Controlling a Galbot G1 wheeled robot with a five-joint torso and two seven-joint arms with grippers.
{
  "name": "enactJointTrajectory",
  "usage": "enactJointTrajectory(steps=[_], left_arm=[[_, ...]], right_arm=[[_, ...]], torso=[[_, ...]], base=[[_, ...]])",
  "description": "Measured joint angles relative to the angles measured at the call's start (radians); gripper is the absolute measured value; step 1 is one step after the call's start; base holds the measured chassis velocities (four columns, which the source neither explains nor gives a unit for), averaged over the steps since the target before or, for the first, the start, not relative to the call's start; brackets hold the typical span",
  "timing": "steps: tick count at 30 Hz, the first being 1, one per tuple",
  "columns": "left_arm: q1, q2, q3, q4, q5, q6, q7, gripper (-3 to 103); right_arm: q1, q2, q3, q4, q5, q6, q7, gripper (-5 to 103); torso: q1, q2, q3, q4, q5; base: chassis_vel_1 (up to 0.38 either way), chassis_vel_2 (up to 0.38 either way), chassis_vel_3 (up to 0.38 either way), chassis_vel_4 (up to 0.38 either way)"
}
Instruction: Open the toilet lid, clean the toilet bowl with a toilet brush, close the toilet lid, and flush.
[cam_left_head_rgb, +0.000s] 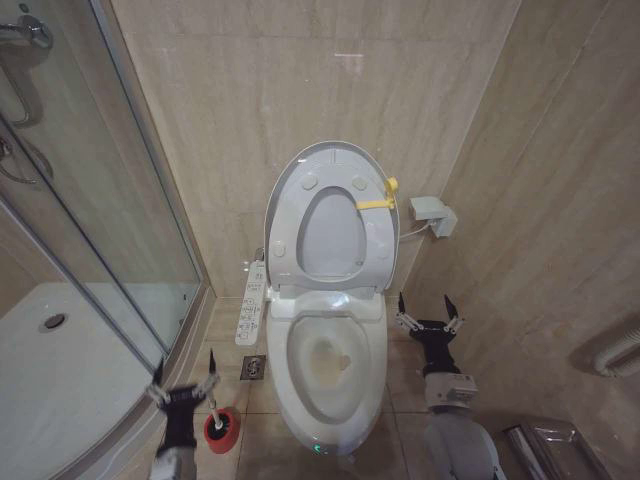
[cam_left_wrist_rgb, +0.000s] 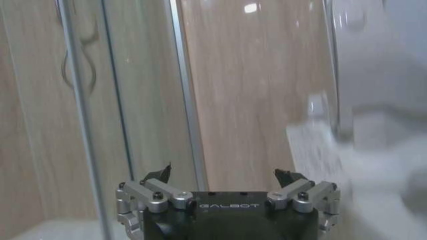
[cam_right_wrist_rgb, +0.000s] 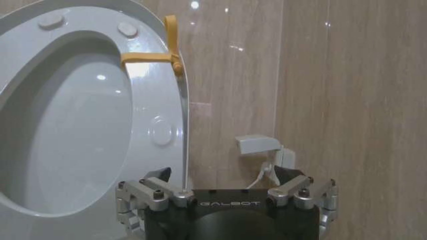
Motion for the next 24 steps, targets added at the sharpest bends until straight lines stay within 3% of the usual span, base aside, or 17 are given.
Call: enactJointTrajectory(steps=[5,15,24], left_arm=[[-0.06,-0.013,0.02,0.161,0.005,-0.062,0.008,100],[-0.214,-0.01,0.028,0.447,-0.01,-0.134,0.066,100],[-0.304,0.002,0.04,0.595,-0.054,-0.174,0.141,100]], right_arm=[[0.0,0.0,0.0,0.0,0.0,0.0,0.0,100],[0.0,0.0,0.0,0.0,0.0,0.0,0.0,100],[0.0,0.0,0.0,0.0,0.0,0.0,0.0,100]], torso=[[0.0,0.0,0.0,-0.0003,0.0001],[0.0,0.0,0.0,-0.0003,0.0],[0.0,0.0,0.0,-0.0003,0.0001]], base=[[0.0,0.0,0.0,0.0],[0.0,0.0,0.0,0.0],[0.0,0.0,0.0,0.0]])
